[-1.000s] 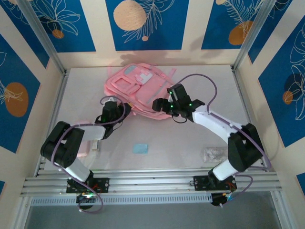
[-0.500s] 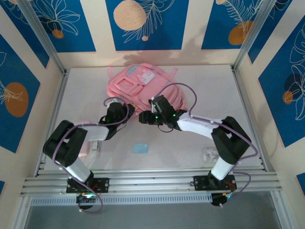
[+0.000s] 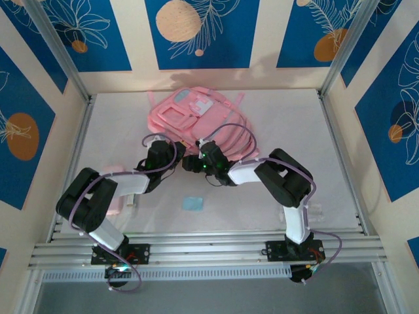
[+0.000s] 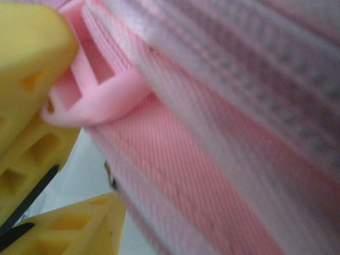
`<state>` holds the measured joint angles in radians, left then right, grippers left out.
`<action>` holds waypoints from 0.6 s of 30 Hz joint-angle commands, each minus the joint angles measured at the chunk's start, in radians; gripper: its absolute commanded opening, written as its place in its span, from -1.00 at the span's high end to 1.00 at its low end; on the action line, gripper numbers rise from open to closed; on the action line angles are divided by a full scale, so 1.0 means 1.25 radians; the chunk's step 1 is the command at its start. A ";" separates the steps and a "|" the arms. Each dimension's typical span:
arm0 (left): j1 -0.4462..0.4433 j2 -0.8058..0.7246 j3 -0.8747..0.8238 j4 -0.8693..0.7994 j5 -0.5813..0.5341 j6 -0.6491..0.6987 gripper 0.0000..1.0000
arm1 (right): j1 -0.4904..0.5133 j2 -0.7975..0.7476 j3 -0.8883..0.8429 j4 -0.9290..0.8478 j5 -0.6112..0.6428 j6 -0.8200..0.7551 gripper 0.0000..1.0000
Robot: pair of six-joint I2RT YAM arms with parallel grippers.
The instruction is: Pack the student bag
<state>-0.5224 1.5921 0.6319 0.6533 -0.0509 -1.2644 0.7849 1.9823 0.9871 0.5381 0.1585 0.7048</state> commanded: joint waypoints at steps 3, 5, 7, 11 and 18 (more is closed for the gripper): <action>-0.048 -0.027 -0.017 0.066 0.076 -0.038 1.00 | 0.004 0.029 0.047 0.154 0.109 -0.049 0.14; -0.048 -0.024 -0.023 0.070 0.079 -0.042 1.00 | 0.005 0.029 0.047 0.173 0.115 -0.056 0.21; -0.048 -0.019 -0.025 0.069 0.081 -0.042 1.00 | 0.005 0.028 0.049 0.181 0.119 -0.060 0.37; -0.047 -0.008 -0.034 0.083 0.078 -0.047 1.00 | 0.004 0.019 0.047 0.169 0.088 -0.077 0.94; -0.023 -0.001 -0.029 0.070 0.064 0.002 1.00 | -0.011 -0.061 -0.001 0.011 0.062 -0.054 1.00</action>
<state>-0.5282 1.5944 0.6067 0.7090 -0.0559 -1.3025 0.8001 1.9907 1.0000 0.6079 0.2279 0.6361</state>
